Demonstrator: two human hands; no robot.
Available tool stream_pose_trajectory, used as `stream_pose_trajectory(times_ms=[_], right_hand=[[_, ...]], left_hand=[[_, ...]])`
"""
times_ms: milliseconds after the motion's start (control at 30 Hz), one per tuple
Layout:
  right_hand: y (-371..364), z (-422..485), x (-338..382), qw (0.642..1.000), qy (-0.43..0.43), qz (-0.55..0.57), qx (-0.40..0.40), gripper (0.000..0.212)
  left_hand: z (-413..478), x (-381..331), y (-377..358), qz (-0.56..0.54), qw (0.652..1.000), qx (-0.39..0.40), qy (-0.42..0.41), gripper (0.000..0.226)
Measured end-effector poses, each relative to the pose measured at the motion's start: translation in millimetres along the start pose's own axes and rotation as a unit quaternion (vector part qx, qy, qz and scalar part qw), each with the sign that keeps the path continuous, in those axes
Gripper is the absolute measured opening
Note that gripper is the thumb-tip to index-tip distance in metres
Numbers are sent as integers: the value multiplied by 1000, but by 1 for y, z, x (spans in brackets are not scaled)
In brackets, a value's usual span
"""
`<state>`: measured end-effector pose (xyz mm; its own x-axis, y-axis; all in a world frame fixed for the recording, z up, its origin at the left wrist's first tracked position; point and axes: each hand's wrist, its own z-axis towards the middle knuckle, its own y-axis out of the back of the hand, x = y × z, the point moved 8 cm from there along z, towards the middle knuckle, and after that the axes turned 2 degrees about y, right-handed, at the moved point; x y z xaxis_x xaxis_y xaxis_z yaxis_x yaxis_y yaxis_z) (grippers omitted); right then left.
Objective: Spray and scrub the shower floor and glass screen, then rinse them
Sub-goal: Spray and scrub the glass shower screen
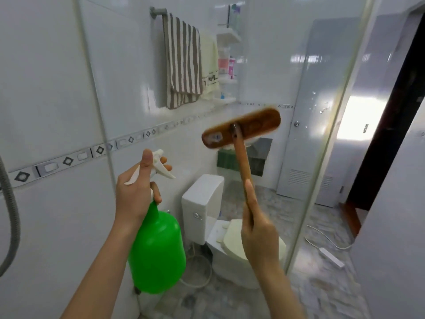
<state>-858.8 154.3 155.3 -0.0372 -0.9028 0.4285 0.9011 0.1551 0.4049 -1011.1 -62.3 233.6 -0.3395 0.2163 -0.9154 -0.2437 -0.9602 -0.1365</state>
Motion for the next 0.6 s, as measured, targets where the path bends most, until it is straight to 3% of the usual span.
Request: stream_pose_trajectory(times_ms=[133,233,333,433,500,600], right_hand=[[28,-76,-33,996,-81,15,38,59],[40,-7,-3,1000,-6,2,31,52],[67,40,1,1000,5,26,2,54],[74,-25,-34,1000,-12,12,11,60],[79,-83,-57,996,-78,21,27,70],[83,-51,-44,998,-50,21,38,68]], left_hand=[[-17,-5,-14,-14,1000,-1,-11,52],[-27,-9,-20,-22,1000,-12,-7,56],[-43,-13,-28,-20,1000,-20,-12,60],[-51,-17,-33,-12,999,-27,-19,59],[-57,-20,-35,-6,999,-31,-23,60],[-63,-24,-38,-7,999,-36,-24,60]])
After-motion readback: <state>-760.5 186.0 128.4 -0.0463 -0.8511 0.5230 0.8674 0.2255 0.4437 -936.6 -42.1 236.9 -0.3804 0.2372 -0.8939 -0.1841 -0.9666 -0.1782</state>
